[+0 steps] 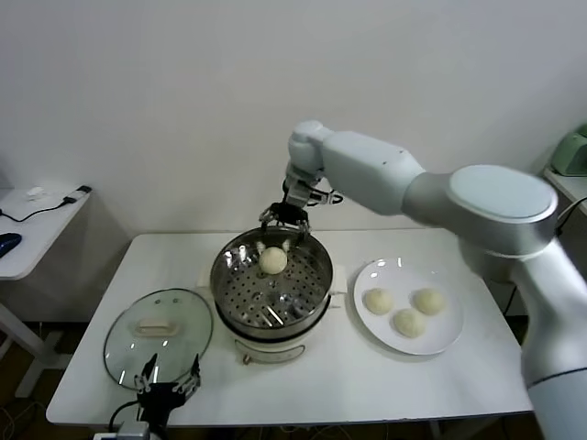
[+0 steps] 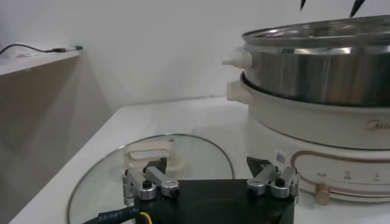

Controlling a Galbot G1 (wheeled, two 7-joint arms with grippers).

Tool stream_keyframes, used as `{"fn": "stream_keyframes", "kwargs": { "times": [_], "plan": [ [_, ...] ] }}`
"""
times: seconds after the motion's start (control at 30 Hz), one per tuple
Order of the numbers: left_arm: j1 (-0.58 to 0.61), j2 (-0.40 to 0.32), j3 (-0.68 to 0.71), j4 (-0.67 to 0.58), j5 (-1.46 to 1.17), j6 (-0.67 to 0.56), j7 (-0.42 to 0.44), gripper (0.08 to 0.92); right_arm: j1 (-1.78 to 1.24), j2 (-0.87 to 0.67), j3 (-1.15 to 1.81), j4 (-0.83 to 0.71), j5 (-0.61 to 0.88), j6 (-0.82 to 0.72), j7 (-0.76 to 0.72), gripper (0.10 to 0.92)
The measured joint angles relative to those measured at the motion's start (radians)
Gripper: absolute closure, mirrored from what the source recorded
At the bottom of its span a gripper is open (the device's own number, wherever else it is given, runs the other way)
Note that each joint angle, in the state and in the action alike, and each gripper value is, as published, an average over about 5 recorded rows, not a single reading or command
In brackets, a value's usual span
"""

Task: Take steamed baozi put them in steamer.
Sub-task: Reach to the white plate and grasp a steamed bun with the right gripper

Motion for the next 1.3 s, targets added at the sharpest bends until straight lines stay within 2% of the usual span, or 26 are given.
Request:
{"fn": "stream_keyframes", "kwargs": {
  "times": [0.4,0.63,0.87,1.3],
  "plan": [
    [-0.003,0.001,0.003,0.000,0.003,0.000,0.000,0.177,0.226,-0.391,-0.354,0.391,0.247,-0.477,0.101,0.203],
    [-0.003,-0.008,0.005,0.001,0.008,0.000,0.001,0.177,0.178,-0.522,-0.394,0.520,0.330,-0.701,0.191,0.203],
    [0.003,-0.018,0.006,-0.001,0.018,-0.004,0.002,0.177,0.038,-0.555,-0.324,0.512,0.325,-0.829,0.254,0.203],
    [0.020,-0.024,0.005,-0.002,0.023,-0.010,0.001,0.177,-0.216,-0.479,-0.146,0.336,0.281,-0.915,0.301,0.203]
  ]
}}
